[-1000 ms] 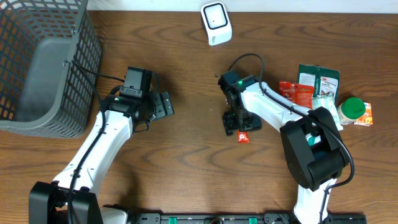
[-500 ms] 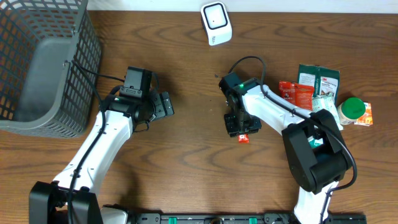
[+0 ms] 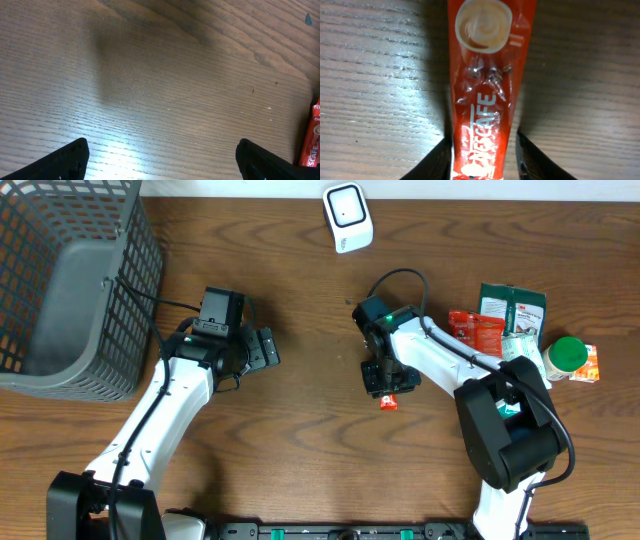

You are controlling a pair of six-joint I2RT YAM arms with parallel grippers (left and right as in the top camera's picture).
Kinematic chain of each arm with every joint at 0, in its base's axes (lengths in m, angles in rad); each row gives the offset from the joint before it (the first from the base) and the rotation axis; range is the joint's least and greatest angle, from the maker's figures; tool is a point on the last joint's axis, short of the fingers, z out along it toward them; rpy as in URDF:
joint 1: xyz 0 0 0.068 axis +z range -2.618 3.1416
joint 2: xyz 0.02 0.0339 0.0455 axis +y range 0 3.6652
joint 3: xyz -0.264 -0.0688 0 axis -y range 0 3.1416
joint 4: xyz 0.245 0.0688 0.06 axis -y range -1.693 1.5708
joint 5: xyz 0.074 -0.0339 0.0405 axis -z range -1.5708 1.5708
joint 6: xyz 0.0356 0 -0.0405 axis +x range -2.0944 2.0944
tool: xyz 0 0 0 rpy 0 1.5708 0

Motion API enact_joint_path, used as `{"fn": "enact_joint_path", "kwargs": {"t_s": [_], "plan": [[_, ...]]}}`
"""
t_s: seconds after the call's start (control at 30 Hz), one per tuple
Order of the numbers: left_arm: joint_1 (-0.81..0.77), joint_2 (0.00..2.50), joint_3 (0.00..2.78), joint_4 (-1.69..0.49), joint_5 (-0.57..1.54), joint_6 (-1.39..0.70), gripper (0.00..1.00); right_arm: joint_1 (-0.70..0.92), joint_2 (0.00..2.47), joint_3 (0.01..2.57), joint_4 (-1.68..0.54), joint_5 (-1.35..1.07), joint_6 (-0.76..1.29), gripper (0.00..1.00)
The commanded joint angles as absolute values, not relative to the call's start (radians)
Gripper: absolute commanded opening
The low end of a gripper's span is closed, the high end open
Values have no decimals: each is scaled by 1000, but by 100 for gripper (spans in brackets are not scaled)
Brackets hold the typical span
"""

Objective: Scan the item barcode
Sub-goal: 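Lift the stick with the right gripper up to the scanner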

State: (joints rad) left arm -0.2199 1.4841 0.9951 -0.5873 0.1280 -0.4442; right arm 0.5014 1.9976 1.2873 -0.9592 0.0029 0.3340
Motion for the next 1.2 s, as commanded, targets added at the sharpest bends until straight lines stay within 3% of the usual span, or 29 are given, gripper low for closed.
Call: {"fn": "enact_joint_path", "kwargs": {"t_s": [0.0, 0.1, 0.13, 0.17, 0.67, 0.97, 1.17], "plan": [[-219, 1491, 983, -590, 118, -439, 94, 505, 2037, 1256, -935, 47, 344, 38], [-219, 1491, 983, -590, 119, -439, 94, 505, 2037, 1256, -933, 47, 344, 29], [-219, 1491, 983, -590, 119, -439, 94, 505, 2037, 1256, -933, 47, 344, 20], [-219, 1491, 983, -590, 119, -438, 94, 505, 2037, 1256, -933, 47, 344, 1], [-219, 1491, 983, -590, 118, -439, 94, 479, 1743, 1411, -1092, 33, 257, 1], [-219, 1491, 983, -590, 119, -439, 94, 385, 1775, 1837, -1408, -70, 183, 1], [-219, 1491, 983, -590, 118, -439, 94, 365, 1920, 2213, -1647, -81, 160, 1]]}}
